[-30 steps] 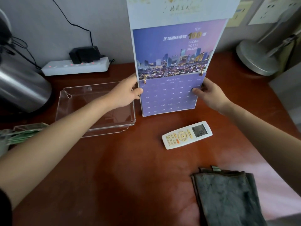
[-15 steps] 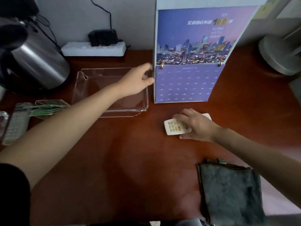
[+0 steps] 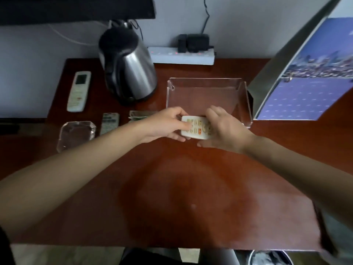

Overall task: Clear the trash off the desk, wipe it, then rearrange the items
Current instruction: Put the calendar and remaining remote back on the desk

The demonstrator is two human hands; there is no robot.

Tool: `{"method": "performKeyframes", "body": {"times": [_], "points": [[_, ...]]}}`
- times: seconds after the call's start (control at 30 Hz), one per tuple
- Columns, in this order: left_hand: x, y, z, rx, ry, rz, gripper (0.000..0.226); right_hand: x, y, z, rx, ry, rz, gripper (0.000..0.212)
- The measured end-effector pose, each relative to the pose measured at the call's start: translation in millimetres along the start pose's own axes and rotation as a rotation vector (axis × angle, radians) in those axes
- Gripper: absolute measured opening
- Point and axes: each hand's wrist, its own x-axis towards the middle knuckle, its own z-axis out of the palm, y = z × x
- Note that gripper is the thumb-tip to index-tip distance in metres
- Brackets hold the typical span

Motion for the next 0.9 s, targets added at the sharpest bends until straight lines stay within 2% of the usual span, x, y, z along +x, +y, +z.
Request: {"method": "performKeyframes", "body": {"times": [0.13, 0.23, 0.4, 0.53, 0.63, 0.8, 0.9], "points": [[-33.8, -24.3, -62.1, -0.052, -0.038, 0.003, 0.016, 30.5, -42.6, 18.3, -0.121, -0.025, -0.025, 0.078], [-54.1, -34.7, -96.4, -0.064, -0.039, -0.009, 0.019, 45.1, -61.7, 27.7, -0.077, 0.001, 0.020, 0.071], [-81.3, -40.4, -133.4, 0.136, 0.014, 0.017, 0.014, 72.0, -94.0, 38.9, -0.007, 0.051, -0.108, 0.067], [-93.0, -40.7, -152.4, 0.173, 0.087, -0.004, 0.019, 98.6, -115.1, 40.6, 0.033, 0.077, -0.190, 0.064], [-96.3, -44.7, -171.1, 0.233, 0.097, -0.009, 0.012, 114.0, -135.2, 44.4, 0.061, 0.086, -0.221, 0.064], [-101.0, -67.3, -219.6, 0.107, 0.051, -0.097, 0.011, 135.8, -160.6, 56.7, 0.080, 0.138, -0.197, 0.077], [-105.8, -85.3, -260.7, 0.084, 0.088, -0.137, 0.019, 148.9, -175.1, 79.0, -0.025, 0.239, -0.171, 0.070]]}}
